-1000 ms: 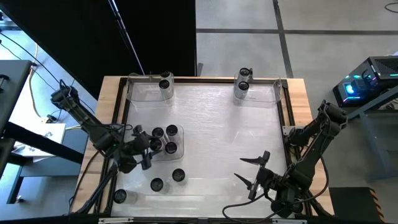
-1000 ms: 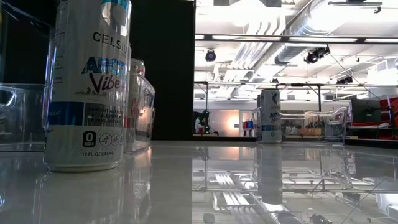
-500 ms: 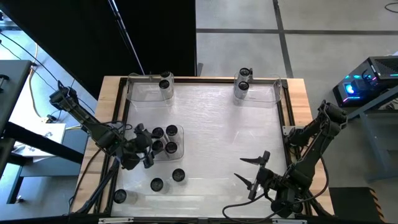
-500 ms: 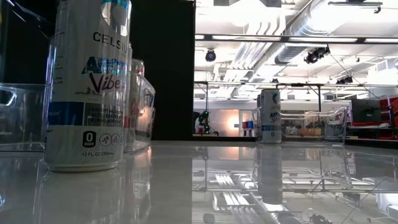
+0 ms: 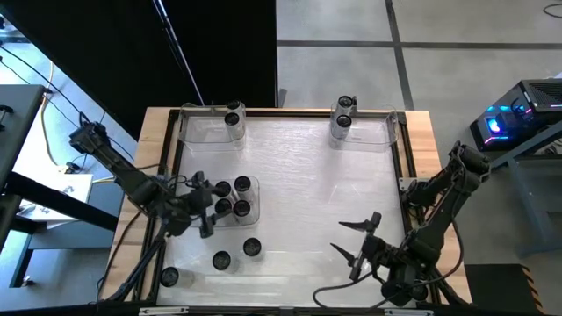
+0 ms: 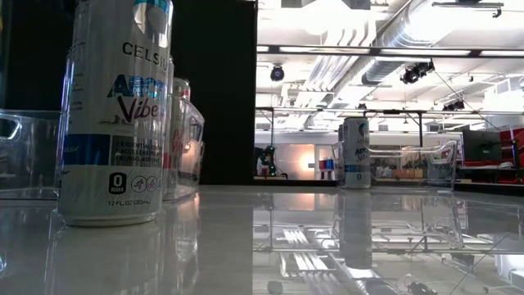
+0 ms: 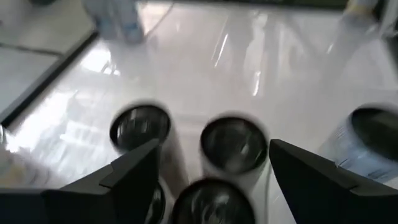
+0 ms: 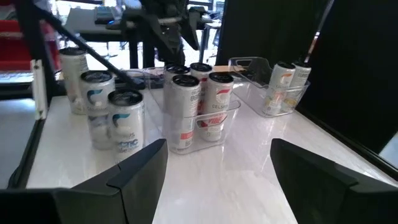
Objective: Sort soda cans
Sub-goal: Put the white-blue can into the top right transparent bin
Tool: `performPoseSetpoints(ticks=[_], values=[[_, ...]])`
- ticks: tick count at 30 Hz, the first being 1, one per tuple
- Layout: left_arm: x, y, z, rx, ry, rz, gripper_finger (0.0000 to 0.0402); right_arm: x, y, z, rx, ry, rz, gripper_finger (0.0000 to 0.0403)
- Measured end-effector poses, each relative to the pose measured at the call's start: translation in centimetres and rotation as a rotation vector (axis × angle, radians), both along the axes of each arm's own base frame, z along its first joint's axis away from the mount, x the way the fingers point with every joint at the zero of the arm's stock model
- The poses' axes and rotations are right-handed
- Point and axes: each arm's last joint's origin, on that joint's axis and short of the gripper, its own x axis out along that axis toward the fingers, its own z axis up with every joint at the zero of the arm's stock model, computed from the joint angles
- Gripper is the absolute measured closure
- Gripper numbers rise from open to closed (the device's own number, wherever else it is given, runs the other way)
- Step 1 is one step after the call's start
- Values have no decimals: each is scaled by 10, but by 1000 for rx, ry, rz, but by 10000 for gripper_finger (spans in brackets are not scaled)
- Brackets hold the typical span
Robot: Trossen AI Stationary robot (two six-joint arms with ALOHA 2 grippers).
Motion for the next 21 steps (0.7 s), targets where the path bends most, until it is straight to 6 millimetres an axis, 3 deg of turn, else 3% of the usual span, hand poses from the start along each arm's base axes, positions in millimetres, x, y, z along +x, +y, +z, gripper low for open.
performPoseSetpoints(ticks=[5, 9, 14, 21], values=[[1, -3, 40, 6, -87, -61, 110, 16, -13, -1, 53, 30, -34, 121], [2, -10, 55, 23, -149, -124, 110, 36, -25, -6, 131, 156, 26, 121], [5, -20, 51, 42, -142, -154, 110, 75, -29, -15, 164, 207, 174, 121], [15, -39, 33, 83, -79, -182, 110, 137, -32, -34, 84, 77, 447, 121]])
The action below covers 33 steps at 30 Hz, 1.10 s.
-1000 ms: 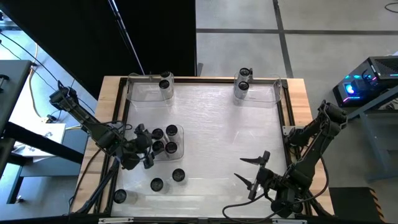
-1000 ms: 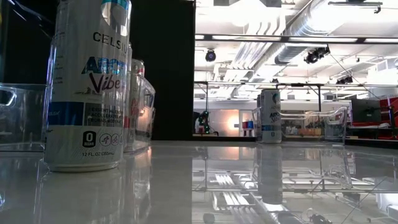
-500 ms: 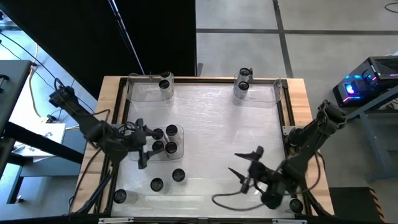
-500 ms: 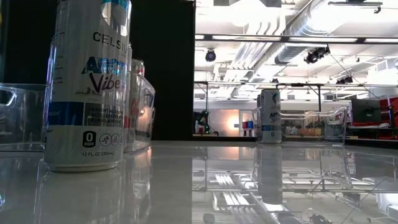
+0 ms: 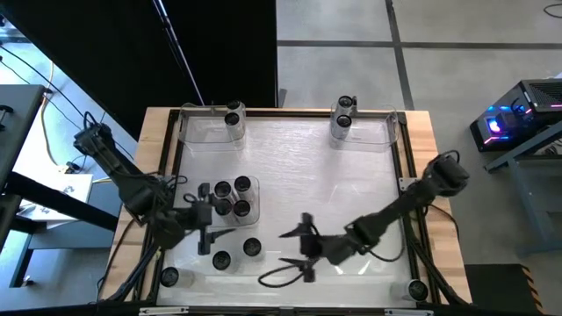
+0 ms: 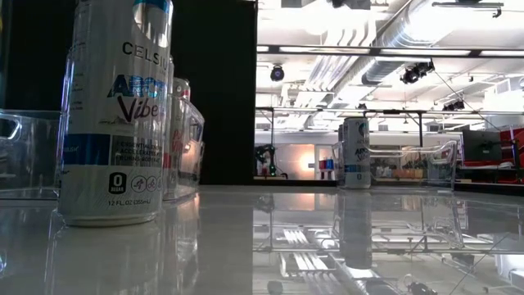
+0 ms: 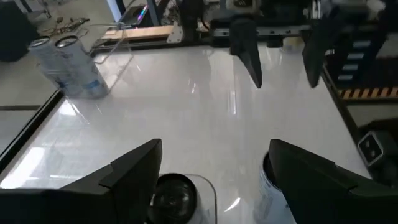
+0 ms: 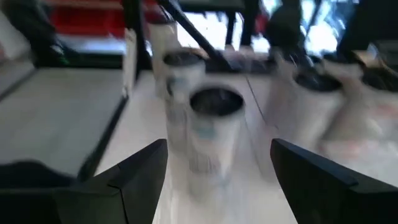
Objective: Sort soda cans
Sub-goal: Put the white-blue can into the top right transparent bin
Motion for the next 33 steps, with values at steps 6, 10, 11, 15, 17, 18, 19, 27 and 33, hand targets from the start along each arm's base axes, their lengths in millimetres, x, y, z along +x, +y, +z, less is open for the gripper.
performPoseSetpoints(ticks=[6, 10, 11, 15, 17, 18, 19, 27, 33], values=[[7, -8, -8, 48, 22, -22, 110, 32, -20, 21, -86, -157, 57, 121], [9, -11, -12, 60, 38, -33, 110, 44, -33, 40, -57, -192, 14, 121], [9, -11, -13, 62, 44, -37, 110, 46, -36, 45, -32, -200, 9, 121], [11, -16, -18, 61, 78, -80, 110, 53, -45, 51, 32, -166, 83, 110], [12, -20, -23, 68, 94, -89, 110, 55, -47, 47, 67, -139, 128, 98], [13, -23, -25, 72, 101, -93, 110, 56, -48, 45, 86, -131, 154, 91], [13, -25, -28, 75, 110, -97, 110, 57, -47, 43, 99, -122, 174, 83], [21, -42, -46, 46, 130, -82, 110, 73, -38, 10, 192, -65, 295, 57], [23, -44, -49, -10, 141, -74, 110, 78, -37, -8, 143, -43, 169, 56]])
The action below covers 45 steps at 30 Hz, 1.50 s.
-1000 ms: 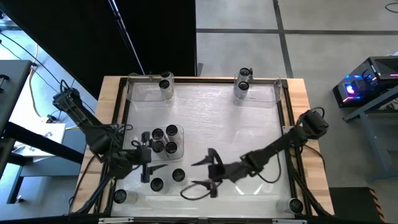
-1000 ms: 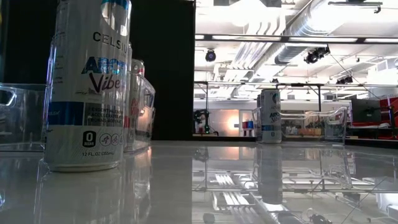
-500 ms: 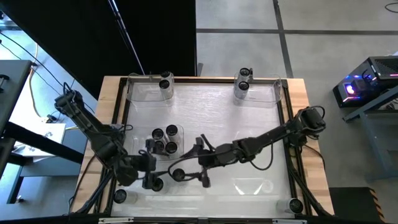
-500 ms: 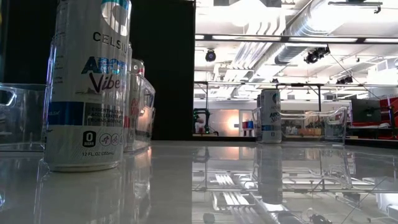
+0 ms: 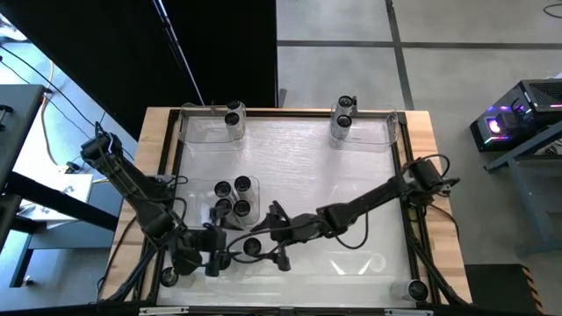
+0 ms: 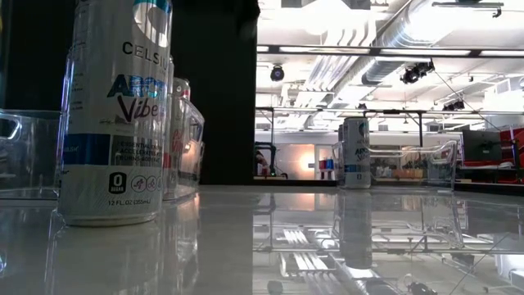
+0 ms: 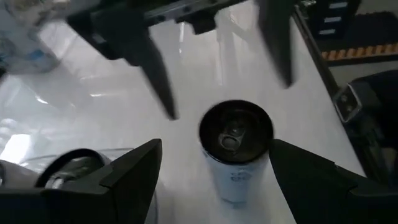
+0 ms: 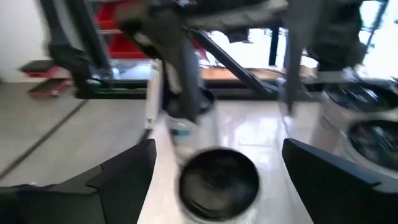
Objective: Sort soda cans
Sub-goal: Put the white-blue can into the top right transparent bin
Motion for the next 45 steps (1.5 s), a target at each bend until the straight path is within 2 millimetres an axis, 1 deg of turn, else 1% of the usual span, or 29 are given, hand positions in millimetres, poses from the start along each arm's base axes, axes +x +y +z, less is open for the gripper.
performPoseSetpoints(ticks=[3, 7, 12, 21, 26, 30, 32, 34, 36, 40, 43, 45], values=[[-1, 0, 1, -40, 24, -28, 110, 1, 1, -5, -14, 6, -43, 56], [1, 0, 0, -86, 36, -14, 110, 4, 2, -16, -26, 28, -48, 56], [5, 1, -5, -75, 51, 1, 110, 6, 3, -23, -24, 43, -32, 56], [14, 2, -16, -46, 75, 26, 110, 6, 4, -27, -22, 53, -31, 56], [18, 5, -16, -40, 72, 39, 110, 8, 5, -36, -34, 76, -12, 56], [22, 8, -18, -37, 71, 58, 110, 9, 5, -37, -31, 68, -12, 58], [25, 8, -19, -37, 68, 59, 110, 9, 5, -37, -32, 70, -12, 64], [29, 7, -21, -30, 67, 53, 110, 9, 5, -37, -34, 73, -14, 80], [29, 7, -23, -9, 79, 43, 110, 9, 5, -38, -36, 74, -19, 104], [28, 7, -21, -11, 72, 39, 110, 9, 5, -38, -42, 73, -38, 162], [25, 7, -17, -19, 56, 36, 110, 7, 3, -36, -40, 82, -63, 164], [23, 6, -14, -24, 46, 29, 110, 4, 2, -30, -28, 109, -77, 164]])
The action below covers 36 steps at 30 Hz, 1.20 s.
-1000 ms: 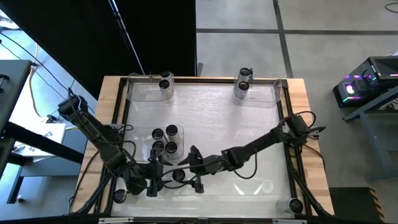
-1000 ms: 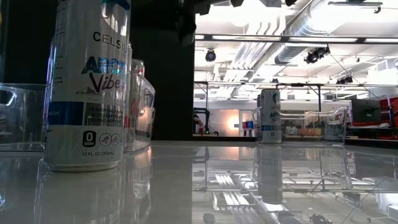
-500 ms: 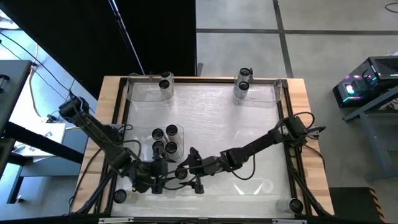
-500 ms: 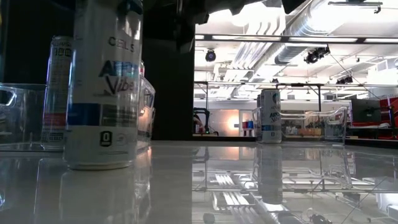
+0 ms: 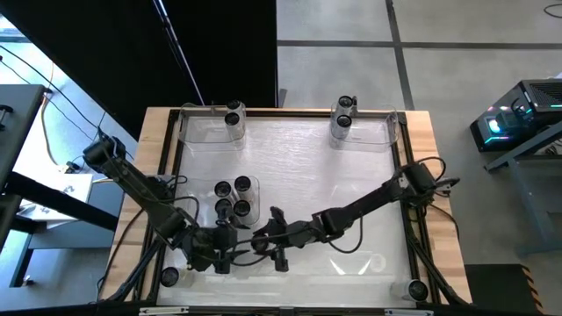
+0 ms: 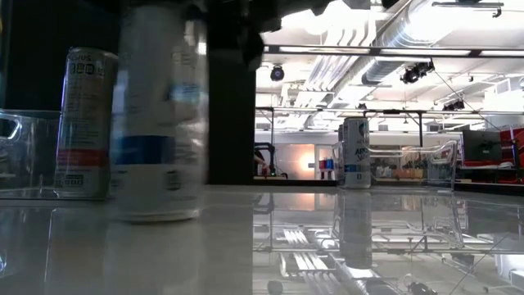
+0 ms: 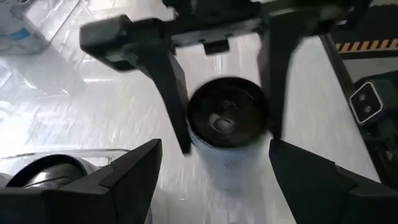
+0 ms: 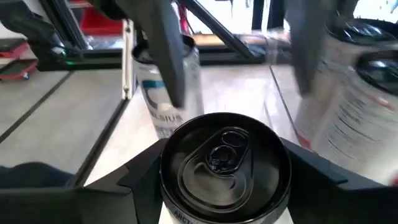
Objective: Sort soda cans
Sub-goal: Put the white-blue can into the top right transparent bin
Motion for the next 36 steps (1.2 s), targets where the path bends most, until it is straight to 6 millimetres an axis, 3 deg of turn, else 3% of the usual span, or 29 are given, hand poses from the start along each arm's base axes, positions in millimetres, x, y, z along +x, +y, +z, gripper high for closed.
performPoseSetpoints(ticks=[4, 8, 15, 21, 26, 36], values=[[-6, -4, 2, 13, -7, -12, 110, -19, -3, 27, -32, 55, -94, 164], [-12, -6, 1, 49, -12, 12, 110, -56, -18, 81, -127, 61, -264, 164], [-16, -8, 1, 86, -46, 40, 110, -139, -91, 157, -288, 109, -660, 164], [-16, -8, 2, 91, -52, 45, 110, -219, -158, 188, -302, 123, -1084, 164], [-16, -8, 2, 91, -52, 46, 110, -270, -197, 194, -283, 134, -1373, 164], [-15, -7, 2, 116, -61, 48, 110, -290, -240, 149, -168, -32, -1380, 164]])
